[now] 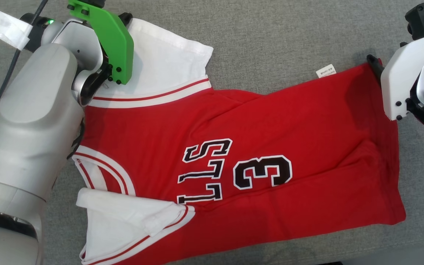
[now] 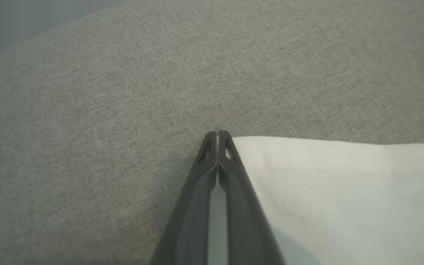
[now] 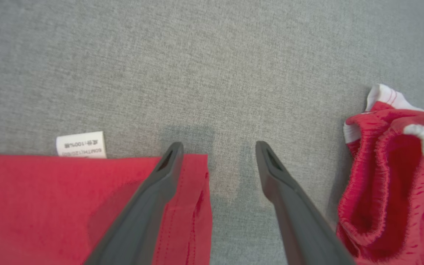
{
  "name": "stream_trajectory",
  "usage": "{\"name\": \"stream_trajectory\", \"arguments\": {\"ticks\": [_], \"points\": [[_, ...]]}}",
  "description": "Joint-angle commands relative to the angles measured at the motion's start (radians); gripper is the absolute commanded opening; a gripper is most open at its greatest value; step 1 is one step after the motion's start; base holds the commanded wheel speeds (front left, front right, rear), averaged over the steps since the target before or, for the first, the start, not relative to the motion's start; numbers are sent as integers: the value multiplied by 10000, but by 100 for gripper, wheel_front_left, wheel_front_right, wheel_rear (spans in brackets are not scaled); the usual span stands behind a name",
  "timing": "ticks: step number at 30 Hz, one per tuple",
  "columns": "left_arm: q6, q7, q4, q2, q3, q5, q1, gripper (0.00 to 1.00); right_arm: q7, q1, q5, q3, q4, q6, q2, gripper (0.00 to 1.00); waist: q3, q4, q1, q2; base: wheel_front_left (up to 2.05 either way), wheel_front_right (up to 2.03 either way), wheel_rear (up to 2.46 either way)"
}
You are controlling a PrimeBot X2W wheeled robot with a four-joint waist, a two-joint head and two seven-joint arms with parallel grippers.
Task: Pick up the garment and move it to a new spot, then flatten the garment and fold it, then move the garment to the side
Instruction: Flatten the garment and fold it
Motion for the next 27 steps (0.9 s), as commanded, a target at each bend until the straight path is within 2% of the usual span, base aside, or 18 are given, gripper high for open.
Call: {"name": "stream_trajectory", "arguments": {"ticks": [1,5,11,14,21,27], "points": [[-19,132,159,136,-69,-191,163,0,-21,-125,-19,18,-99,-5,-75,100,3,14,0,0,0,0,0],[3,38,-39,315,11,-511,-20,0,-232,-135,-153,-125,-410,-5,67,100,65,44,0,0,0,0,0],[4,99,-390,693,-15,-811,-171,0,324,296,-201,11,-681,-5,160,100,156,0,0,0,0,0,0],[2,106,-505,837,-6,-894,-227,0,188,535,-355,-67,-707,-5,274,100,221,-2,0,0,0,0,0],[44,123,-684,985,-35,-933,-205,0,2,1264,-604,-282,-681,-4,682,100,317,-78,0,0,0,0,0],[118,106,-786,1054,2,-981,-194,0,-219,1240,-734,-381,-651,-4,904,100,348,-145,0,0,0,0,0]]}}
